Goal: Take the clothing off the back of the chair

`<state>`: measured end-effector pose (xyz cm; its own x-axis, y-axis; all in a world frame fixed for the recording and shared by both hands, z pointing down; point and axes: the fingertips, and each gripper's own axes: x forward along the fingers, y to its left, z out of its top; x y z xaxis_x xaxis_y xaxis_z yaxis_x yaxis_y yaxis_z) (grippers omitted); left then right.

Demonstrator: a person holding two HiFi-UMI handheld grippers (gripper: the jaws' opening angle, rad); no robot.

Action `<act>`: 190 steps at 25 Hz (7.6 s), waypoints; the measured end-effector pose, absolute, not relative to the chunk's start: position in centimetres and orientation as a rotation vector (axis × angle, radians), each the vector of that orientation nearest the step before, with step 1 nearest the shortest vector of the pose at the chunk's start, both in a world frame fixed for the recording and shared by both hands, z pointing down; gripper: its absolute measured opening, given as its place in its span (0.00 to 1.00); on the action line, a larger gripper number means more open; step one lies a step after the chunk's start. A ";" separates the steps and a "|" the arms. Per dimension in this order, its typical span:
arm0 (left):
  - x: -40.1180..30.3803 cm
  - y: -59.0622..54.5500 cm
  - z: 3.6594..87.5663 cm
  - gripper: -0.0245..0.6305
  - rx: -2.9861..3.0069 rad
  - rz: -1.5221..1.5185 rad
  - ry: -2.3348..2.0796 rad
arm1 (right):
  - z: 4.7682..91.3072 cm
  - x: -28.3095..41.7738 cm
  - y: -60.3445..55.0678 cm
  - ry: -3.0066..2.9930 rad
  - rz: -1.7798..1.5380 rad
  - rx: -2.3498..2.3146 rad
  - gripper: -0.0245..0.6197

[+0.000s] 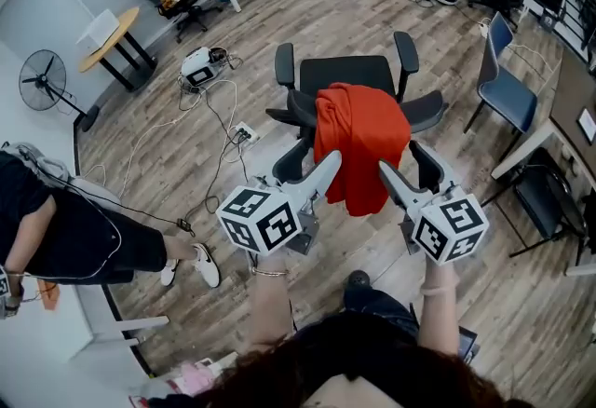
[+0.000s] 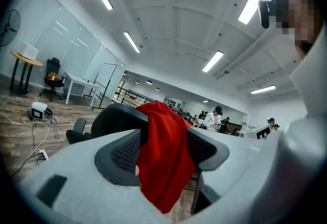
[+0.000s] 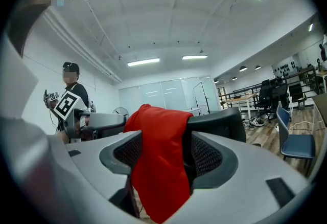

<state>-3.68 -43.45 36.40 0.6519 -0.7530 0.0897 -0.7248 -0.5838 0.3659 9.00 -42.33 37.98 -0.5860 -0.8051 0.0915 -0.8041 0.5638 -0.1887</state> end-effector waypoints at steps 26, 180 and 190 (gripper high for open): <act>-0.1 -44.6 37.3 0.27 2.516 -0.076 -0.974 | 38.0 5.6 -43.6 2.880 -0.350 -1.189 0.23; 4.5 0.5 27.6 0.16 2.795 -0.181 -1.010 | 28.5 9.0 0.4 2.869 -0.058 -1.124 0.15; 5.1 0.5 27.4 0.16 2.810 -0.178 -0.993 | 28.2 9.6 0.4 2.865 -0.040 -1.131 0.15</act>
<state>5.07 0.52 27.35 0.7731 -0.6315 -0.0600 -0.6129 -0.7679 0.1862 9.57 0.45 28.23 -0.7287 -0.6832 -0.0472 -0.6816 0.7303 -0.0466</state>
